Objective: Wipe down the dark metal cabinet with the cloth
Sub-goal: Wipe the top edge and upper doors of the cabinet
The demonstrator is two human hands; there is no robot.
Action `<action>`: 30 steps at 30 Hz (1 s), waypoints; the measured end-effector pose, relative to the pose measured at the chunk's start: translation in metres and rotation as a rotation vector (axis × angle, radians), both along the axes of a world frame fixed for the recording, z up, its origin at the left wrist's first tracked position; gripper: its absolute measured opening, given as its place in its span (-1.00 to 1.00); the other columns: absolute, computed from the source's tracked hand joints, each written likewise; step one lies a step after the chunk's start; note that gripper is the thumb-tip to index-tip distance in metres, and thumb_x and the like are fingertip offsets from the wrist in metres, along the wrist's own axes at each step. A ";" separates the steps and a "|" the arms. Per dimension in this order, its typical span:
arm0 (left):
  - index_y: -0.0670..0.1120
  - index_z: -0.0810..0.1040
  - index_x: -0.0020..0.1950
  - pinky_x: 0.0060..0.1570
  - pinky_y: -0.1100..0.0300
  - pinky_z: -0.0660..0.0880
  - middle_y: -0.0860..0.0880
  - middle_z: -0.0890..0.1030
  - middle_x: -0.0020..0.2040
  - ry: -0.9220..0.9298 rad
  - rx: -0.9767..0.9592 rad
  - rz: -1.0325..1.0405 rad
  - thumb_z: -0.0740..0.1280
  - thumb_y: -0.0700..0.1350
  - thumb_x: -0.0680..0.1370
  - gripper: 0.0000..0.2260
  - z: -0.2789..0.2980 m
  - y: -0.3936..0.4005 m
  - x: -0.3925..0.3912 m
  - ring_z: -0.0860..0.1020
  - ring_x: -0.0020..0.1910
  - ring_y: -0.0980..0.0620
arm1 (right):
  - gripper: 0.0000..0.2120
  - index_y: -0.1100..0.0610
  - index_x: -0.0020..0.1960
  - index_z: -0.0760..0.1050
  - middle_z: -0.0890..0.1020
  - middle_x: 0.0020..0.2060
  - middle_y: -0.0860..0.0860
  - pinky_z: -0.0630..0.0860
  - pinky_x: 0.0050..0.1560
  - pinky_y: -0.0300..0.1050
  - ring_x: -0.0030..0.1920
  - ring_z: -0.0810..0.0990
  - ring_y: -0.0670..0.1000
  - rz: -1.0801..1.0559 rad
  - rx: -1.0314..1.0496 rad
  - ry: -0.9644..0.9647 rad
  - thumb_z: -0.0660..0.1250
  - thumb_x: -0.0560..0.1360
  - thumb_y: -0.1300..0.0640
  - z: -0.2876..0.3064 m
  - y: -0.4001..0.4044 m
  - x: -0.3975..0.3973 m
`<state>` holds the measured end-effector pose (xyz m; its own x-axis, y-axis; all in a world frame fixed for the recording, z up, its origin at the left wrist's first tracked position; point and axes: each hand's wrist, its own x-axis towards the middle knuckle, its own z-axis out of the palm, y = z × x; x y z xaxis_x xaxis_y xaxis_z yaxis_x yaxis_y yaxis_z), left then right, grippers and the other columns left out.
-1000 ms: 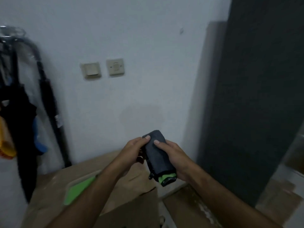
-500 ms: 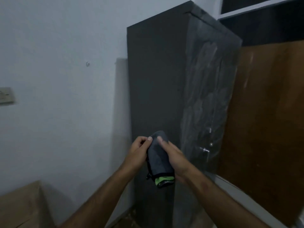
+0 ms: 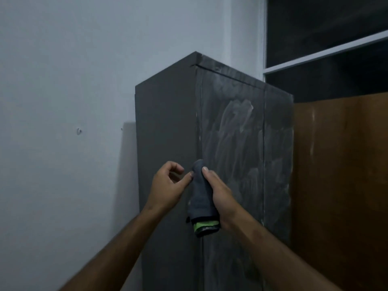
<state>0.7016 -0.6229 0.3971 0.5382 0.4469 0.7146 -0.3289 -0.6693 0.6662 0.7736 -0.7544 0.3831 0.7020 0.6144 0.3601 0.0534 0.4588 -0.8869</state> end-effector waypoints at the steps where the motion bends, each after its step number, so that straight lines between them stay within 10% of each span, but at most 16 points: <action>1: -0.16 0.58 0.00 -0.12 0.05 0.55 -0.08 0.63 -0.08 -0.017 0.044 0.023 0.54 -0.05 0.54 -0.77 0.016 -0.001 0.011 0.59 -0.13 -0.03 | -0.69 0.15 0.03 0.52 0.61 -0.16 0.08 0.56 -0.02 0.10 -0.14 0.61 0.09 -0.039 0.007 -0.080 0.33 0.61 -0.12 0.015 -0.001 0.015; 13: -0.15 0.58 0.11 -0.17 0.49 0.46 -0.08 0.60 -0.04 -0.329 0.240 0.180 0.20 -0.06 0.74 -0.77 0.189 0.017 0.094 0.52 -0.18 0.34 | -0.83 -0.19 0.07 0.43 0.57 -0.28 -0.08 0.48 -0.44 -0.28 -0.29 0.59 -0.11 -0.599 0.141 -1.071 0.24 0.51 -0.17 0.224 -0.022 0.157; 17: -0.06 0.55 0.23 -0.07 0.45 0.45 0.07 0.56 0.10 -0.447 0.193 0.255 0.08 -0.03 0.77 -0.74 0.234 0.016 0.120 0.51 -0.02 0.36 | -0.73 -0.05 0.23 0.48 0.59 -0.07 -0.02 0.45 -0.23 -0.22 -0.14 0.54 -0.09 -0.702 0.166 -1.358 0.31 0.56 -0.08 0.273 -0.004 0.193; 22: -0.08 0.47 0.51 0.31 0.36 0.36 0.04 0.52 0.45 -0.503 0.201 0.281 -0.02 0.00 0.79 -0.59 0.270 0.008 0.151 0.46 0.38 0.14 | -0.65 -0.02 0.34 0.50 0.51 0.00 0.06 0.36 -0.21 -0.16 -0.10 0.50 0.04 -0.716 0.205 -1.492 0.31 0.60 -0.10 0.309 0.018 0.220; 30: -0.17 0.54 0.41 -0.07 0.44 0.53 -0.17 0.59 0.37 -0.519 0.063 0.075 -0.11 0.18 0.76 -0.40 0.277 0.008 0.162 0.55 0.27 0.07 | -0.66 -0.07 0.35 0.54 0.46 0.01 0.09 0.49 -0.14 -0.05 -0.10 0.57 0.14 -0.728 0.301 -1.542 0.31 0.60 -0.09 0.325 0.039 0.219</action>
